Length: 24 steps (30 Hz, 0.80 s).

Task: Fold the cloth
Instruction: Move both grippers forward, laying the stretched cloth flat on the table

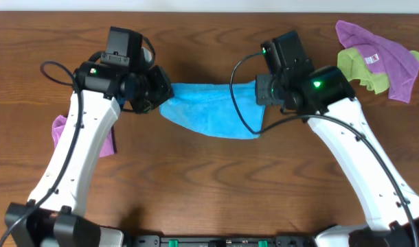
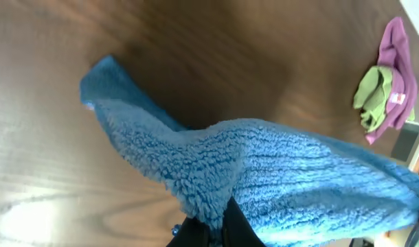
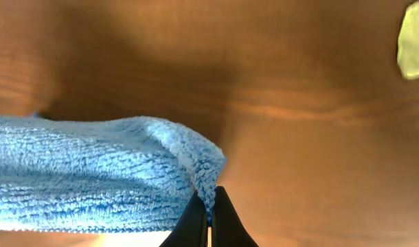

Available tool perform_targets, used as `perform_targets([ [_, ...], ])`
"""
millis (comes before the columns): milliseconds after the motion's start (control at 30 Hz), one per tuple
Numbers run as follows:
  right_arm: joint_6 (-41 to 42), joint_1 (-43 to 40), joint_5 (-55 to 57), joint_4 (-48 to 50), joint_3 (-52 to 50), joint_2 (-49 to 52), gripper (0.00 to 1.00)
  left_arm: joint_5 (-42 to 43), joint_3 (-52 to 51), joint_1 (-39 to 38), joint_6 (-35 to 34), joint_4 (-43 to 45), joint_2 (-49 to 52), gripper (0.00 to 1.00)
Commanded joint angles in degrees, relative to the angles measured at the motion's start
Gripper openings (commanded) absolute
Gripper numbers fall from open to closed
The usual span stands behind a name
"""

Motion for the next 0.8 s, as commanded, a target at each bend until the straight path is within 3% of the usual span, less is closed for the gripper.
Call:
perform_targets([
  [0, -4.24, -2.32, 2.84, 2.27, 0.7, 0.72, 0.01, -1.88, 1.44, 1.62, 1.25, 1.77, 3.08, 0.06],
  [767, -11.13, -6.27, 2.86, 22.18, 0.72, 14.64, 0.01, -4.24, 1.46, 1.86, 1.46, 22.14, 16.76, 0.06],
])
